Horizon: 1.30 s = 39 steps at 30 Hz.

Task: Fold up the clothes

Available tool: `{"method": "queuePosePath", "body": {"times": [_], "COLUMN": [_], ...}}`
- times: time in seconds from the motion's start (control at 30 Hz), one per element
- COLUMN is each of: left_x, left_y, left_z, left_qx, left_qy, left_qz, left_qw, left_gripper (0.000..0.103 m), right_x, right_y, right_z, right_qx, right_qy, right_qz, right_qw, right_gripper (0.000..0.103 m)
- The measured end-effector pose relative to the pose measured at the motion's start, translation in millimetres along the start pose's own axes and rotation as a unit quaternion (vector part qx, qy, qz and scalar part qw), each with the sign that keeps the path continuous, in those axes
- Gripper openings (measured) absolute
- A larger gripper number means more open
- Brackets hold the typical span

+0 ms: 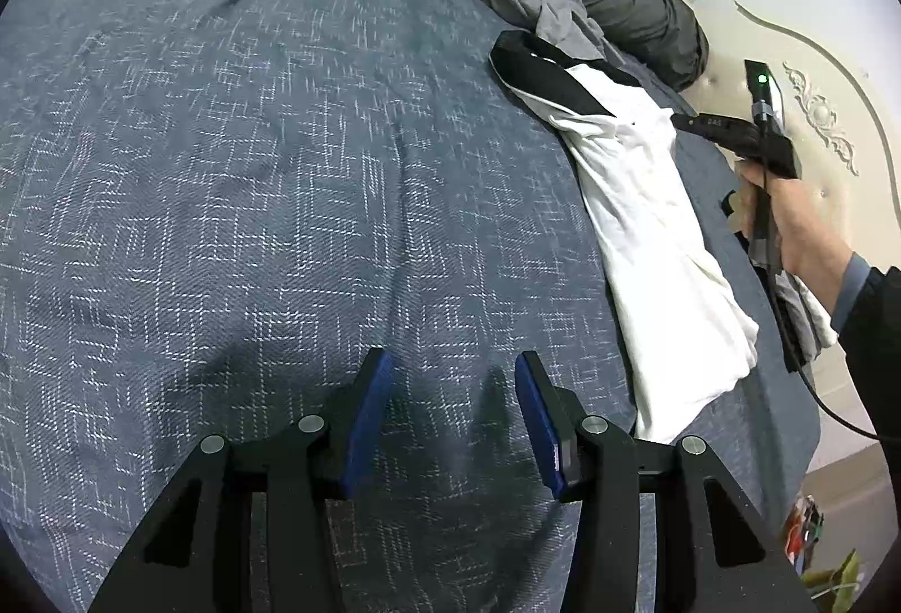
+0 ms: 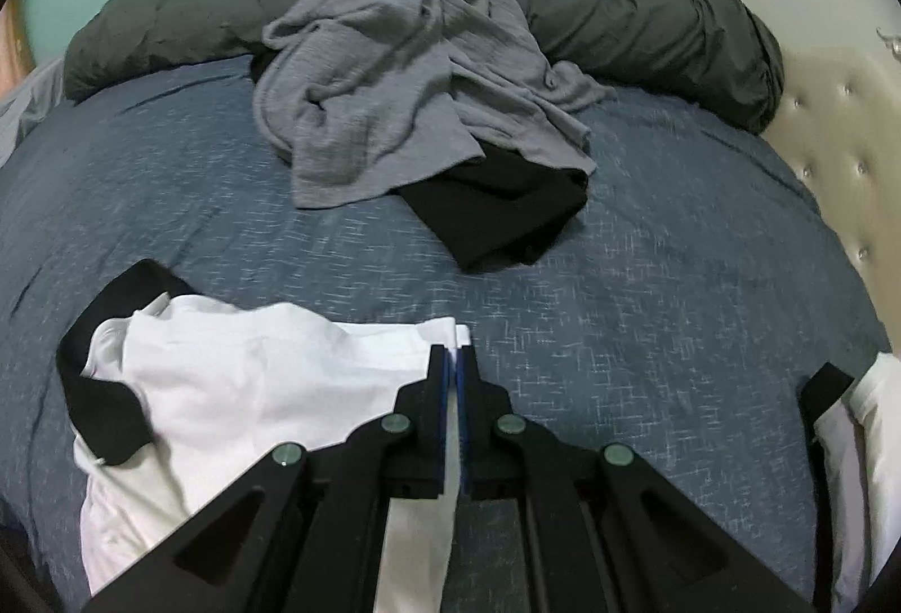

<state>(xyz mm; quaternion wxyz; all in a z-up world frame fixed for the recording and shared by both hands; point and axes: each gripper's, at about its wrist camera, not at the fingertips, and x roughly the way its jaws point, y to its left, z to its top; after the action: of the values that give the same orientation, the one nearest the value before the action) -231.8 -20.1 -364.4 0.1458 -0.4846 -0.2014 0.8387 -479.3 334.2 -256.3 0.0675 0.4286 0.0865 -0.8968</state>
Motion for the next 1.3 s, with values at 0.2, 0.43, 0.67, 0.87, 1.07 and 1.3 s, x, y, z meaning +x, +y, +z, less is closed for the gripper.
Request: {"method": "queuePosePath", "body": {"times": [0.2, 0.43, 0.67, 0.87, 1.07, 1.3], "left_x": [6, 6, 3, 5, 5, 7], "left_y": [-3, -6, -13, -12, -8, -8], "left_z": [2, 3, -1, 1, 0, 0], "left_qx": [0.002, 0.001, 0.008, 0.01, 0.006, 0.011], "left_qy": [0.001, 0.0, 0.0, 0.001, 0.002, 0.003], "left_qz": [0.002, -0.003, -0.007, -0.008, -0.008, -0.007], "left_qw": [1.0, 1.0, 0.9999, 0.9999, 0.9999, 0.9999], "left_gripper": [0.05, 0.05, 0.05, 0.05, 0.05, 0.05], "right_x": [30, -14, -25, -3, 19, 42], "right_y": [-10, -12, 14, -5, -15, 1], "right_z": [-3, -10, -26, -32, -20, -12], "right_qx": [0.028, 0.036, -0.016, 0.048, 0.087, 0.047], "right_qy": [0.046, -0.016, 0.008, 0.037, 0.042, 0.06], "right_qz": [0.015, 0.033, 0.088, 0.086, 0.089, 0.071], "right_qw": [0.998, 0.999, 0.996, 0.994, 0.991, 0.995], "right_gripper": [0.003, 0.005, 0.007, 0.009, 0.025, 0.025]}}
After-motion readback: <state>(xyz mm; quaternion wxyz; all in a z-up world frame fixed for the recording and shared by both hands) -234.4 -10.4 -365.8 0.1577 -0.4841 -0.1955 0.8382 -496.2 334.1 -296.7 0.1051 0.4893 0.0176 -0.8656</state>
